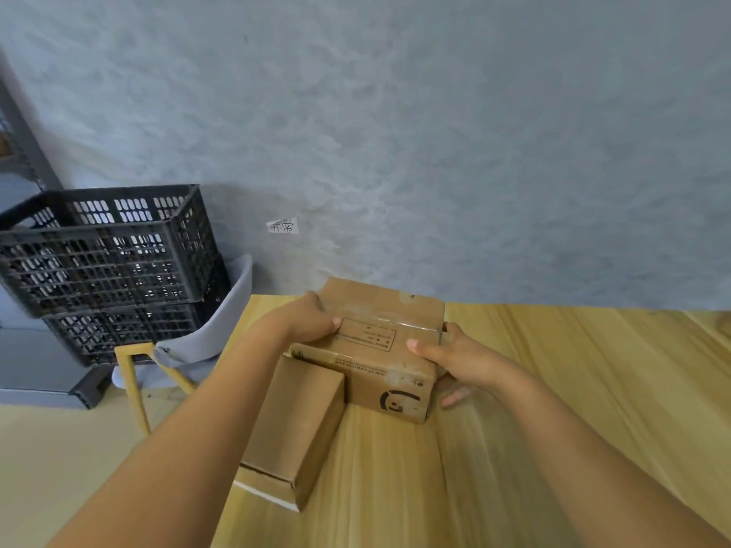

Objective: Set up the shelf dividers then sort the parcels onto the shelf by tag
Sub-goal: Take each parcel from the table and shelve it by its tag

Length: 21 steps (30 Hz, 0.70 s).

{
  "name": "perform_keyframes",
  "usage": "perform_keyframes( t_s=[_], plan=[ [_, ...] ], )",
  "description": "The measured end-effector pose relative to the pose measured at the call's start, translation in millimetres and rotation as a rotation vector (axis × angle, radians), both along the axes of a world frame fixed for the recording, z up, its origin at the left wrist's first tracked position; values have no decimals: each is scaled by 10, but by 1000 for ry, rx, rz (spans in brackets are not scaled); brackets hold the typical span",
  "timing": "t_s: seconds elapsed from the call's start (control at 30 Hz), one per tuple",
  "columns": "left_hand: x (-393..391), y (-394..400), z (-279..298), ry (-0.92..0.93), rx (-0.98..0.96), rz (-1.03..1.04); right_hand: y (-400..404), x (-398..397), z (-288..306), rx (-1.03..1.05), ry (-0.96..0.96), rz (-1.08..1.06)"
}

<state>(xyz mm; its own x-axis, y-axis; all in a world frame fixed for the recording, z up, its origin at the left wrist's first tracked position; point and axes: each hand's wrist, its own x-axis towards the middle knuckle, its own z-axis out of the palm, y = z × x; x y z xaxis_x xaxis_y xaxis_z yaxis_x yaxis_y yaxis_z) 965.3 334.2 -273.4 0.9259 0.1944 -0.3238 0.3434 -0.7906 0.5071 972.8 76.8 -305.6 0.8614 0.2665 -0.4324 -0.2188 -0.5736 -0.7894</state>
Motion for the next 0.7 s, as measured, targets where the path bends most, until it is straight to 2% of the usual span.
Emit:
perform_keyframes(
  t_s=[0.1,0.27,0.47,0.6,0.7],
  plan=[
    [-7,50,-24,25,-103,67,-27,7,-11,29,20,6],
    [-98,61,-154,-50,-269,148,-64,-67,-62,140,75,-56],
    [-229,36,-171,-84,-277,172,-61,-127,-64,180,56,-80],
    [-351,35,-183,-182,-335,155,-41,-181,-105,238,37,-109],
    [-451,93,-239,-321,-412,152,5,-190,-91,375,-24,-107]
  ],
)
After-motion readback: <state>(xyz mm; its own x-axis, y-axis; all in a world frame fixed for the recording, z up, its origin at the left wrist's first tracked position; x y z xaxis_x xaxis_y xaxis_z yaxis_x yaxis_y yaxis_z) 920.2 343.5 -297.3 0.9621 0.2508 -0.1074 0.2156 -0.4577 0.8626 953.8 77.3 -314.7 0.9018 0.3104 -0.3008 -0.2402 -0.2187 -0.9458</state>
